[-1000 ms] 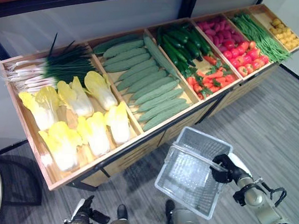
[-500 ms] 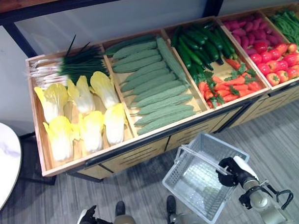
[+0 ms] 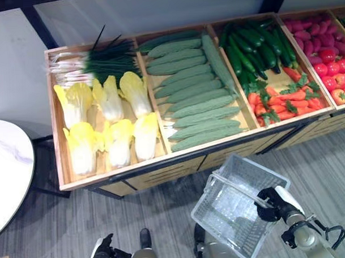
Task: Get the vegetables into the basket
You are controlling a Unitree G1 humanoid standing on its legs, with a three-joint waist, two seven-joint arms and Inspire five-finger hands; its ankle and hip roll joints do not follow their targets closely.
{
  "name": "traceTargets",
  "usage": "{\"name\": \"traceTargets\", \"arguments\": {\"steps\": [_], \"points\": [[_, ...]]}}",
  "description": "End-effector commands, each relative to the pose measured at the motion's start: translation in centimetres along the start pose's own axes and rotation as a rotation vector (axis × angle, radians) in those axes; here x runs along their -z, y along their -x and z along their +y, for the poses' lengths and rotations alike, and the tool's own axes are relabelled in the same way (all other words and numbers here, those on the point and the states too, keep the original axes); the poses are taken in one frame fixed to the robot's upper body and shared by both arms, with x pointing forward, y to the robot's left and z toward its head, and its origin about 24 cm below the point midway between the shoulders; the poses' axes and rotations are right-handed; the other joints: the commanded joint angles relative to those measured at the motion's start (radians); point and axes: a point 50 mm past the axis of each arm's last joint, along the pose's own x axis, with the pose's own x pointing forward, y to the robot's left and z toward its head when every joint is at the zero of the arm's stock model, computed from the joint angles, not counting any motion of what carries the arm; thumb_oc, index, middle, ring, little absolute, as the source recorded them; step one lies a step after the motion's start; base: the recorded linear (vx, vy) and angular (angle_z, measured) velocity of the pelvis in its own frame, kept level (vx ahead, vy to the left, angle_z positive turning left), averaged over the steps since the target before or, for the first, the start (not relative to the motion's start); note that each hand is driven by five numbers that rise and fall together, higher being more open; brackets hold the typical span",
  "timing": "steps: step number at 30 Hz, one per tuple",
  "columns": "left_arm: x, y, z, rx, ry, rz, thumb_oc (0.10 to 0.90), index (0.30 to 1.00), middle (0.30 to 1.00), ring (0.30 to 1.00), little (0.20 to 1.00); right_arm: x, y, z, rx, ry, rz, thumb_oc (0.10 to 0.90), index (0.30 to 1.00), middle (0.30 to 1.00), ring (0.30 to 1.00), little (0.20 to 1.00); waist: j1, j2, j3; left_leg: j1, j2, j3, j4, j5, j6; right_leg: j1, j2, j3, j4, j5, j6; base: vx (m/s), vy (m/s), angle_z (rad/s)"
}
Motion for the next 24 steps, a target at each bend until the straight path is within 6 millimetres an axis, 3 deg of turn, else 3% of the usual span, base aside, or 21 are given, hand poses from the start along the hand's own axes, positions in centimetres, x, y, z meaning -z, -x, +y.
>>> {"name": "traceTargets", "arguments": {"steps": [1,3,5,8,11,13,14,17,18,19,21,22,23,24], "points": [[-0.4,-0.3,1.7,-0.074,0.071,-0.002,0.9,1.0,1.0,1.0,1.0,-3.0,-1.3,-3.8,0.167,-0.018,-0.14,0.4,0.3,0.3,0.3,0.3,0.03,-0.05,-0.031,0.033,0.024,-0.01,0.016,-0.028,0.0,-0.002,-0.038,0.028,0.05,0.042,0.048,0.03,0.115,-0.08],[1.2,0.0,3.4,-0.203,0.287,0.075,0.9,1.0,1.0,1.0,1.0,-1.2,-1.4,-1.7,0.117,-0.041,-0.052,0.4,0.3,0.3,0.3,0.3,0.042,-0.057,-0.043,0.04,0.016,-0.017,0.001,-0.032,0.002,0.002,-0.046,0.026,0.042,0.049,0.056,0.04,0.103,-0.07],[1.4,0.0,4.0,-0.249,0.352,0.088,0.9,1.0,1.0,1.0,1.0,-0.9,-1.3,-1.1,0.102,-0.049,-0.037,0.4,0.3,0.3,0.3,0.3,0.042,-0.06,-0.046,0.044,0.014,-0.018,0.001,-0.034,0.002,0.007,-0.046,0.025,0.039,0.049,0.057,0.03,0.032,0.05],[3.3,0.9,9.5,-0.594,0.672,0.185,0.9,1.0,1.0,1.0,1.0,0.6,-1.0,1.9,0.009,-0.021,0.04,0.4,0.3,0.3,0.3,0.3,0.049,-0.074,-0.062,0.063,0.011,-0.019,0.001,-0.044,-0.004,0.034,-0.047,0.021,0.022,0.046,0.058,0.06,0.011,0.03],[4.4,2.0,12.9,-0.779,0.744,0.226,0.9,1.0,1.0,1.0,1.0,1.2,-0.7,2.9,-0.04,0.029,0.061,0.4,0.3,0.3,0.3,0.3,0.056,-0.079,-0.075,0.07,0.012,-0.02,0.001,-0.047,-0.009,0.043,-0.046,0.018,0.015,0.045,0.06,0.03,-0.014,0.02],[4.0,2.6,15.0,-0.879,0.749,0.199,0.9,1.0,1.0,1.0,1.0,1.4,-0.7,3.2,-0.053,0.029,0.065,0.4,0.3,0.3,0.3,0.3,0.056,-0.08,-0.082,0.074,0.014,-0.019,0.001,-0.048,-0.013,0.049,-0.043,0.016,0.012,0.042,0.061,0.0,0.0,0.0],[4.0,2.6,15.0,-0.881,0.749,0.199,0.9,1.0,1.0,1.0,1.0,1.4,-0.7,3.3,-0.053,0.028,0.064,0.4,0.3,0.3,0.3,0.3,0.055,-0.081,-0.082,0.074,0.014,-0.019,0.001,-0.048,-0.013,0.049,-0.043,0.016,0.012,0.042,0.061,0.0,0.0,0.0],[2.5,3.4,18.1,-1.029,0.762,0.099,0.9,1.0,1.0,1.0,1.0,0.9,-0.6,3.5,-0.064,0.026,0.031,0.4,0.3,0.3,0.3,0.3,0.054,-0.082,-0.087,0.076,0.018,-0.02,0.001,-0.046,-0.02,0.055,-0.04,0.012,0.009,0.039,0.062,0.0,0.0,0.0],[0.0,4.0,20.3,-1.125,0.759,-0.033,0.9,1.0,1.0,1.0,1.0,1.2,-0.5,4.0,-0.078,0.034,0.044,0.4,0.3,0.3,0.3,0.3,0.054,-0.079,-0.091,0.079,0.021,-0.019,0.001,-0.044,-0.023,0.056,-0.037,0.011,0.005,0.039,0.064,0.0,0.0,0.0],[0.0,4.0,20.3,-1.126,0.758,-0.033,0.9,1.0,1.0,1.0,1.0,1.2,-0.5,4.0,-0.078,0.034,0.043,0.4,0.3,0.3,0.3,0.3,0.054,-0.08,-0.09,0.079,0.021,-0.019,0.001,-0.044,-0.023,0.056,-0.037,0.011,0.005,0.039,0.064,-0.02,-0.016,0.04],[-1.9,4.5,21.4,-1.171,0.723,-0.131,0.9,1.0,1.0,1.0,1.0,1.1,-0.5,4.4,-0.086,0.032,0.045,0.4,0.3,0.3,0.3,0.3,0.053,-0.08,-0.093,0.079,0.021,-0.017,0.001,-0.044,-0.025,0.056,-0.035,0.01,0.003,0.04,0.065,0.0,0.0,0.0],[-4.4,5.0,22.2,-1.209,0.66,-0.251,0.9,1.0,1.0,1.0,1.0,1.4,-0.4,4.7,-0.09,0.032,0.06,0.4,0.3,0.3,0.3,0.3,0.052,-0.08,-0.095,0.077,0.022,-0.019,0.001,-0.043,-0.026,0.055,-0.035,0.008,0.002,0.041,0.065,-0.03,-0.011,-0.02],[-5.2,5.2,22.2,-1.215,0.646,-0.281,0.9,1.0,1.0,1.0,1.0,1.6,-0.4,4.9,-0.089,0.027,0.069,0.4,0.3,0.3,0.3,0.3,0.052,-0.08,-0.095,0.076,0.023,-0.021,0.001,-0.042,-0.026,0.055,-0.036,0.008,0.001,0.041,0.065,-0.03,-0.014,0.01],[-7.6,6.1,22.6,-1.249,0.621,-0.416,0.9,1.0,1.0,1.0,1.0,1.8,-0.2,5.1,-0.089,0.026,0.081,0.4,0.3,0.3,0.3,0.3,0.054,-0.081,-0.095,0.074,0.022,-0.025,0.001,-0.042,-0.026,0.056,-0.037,0.004,0.0,0.041,0.066,-0.03,-0.014,0.05]]}}
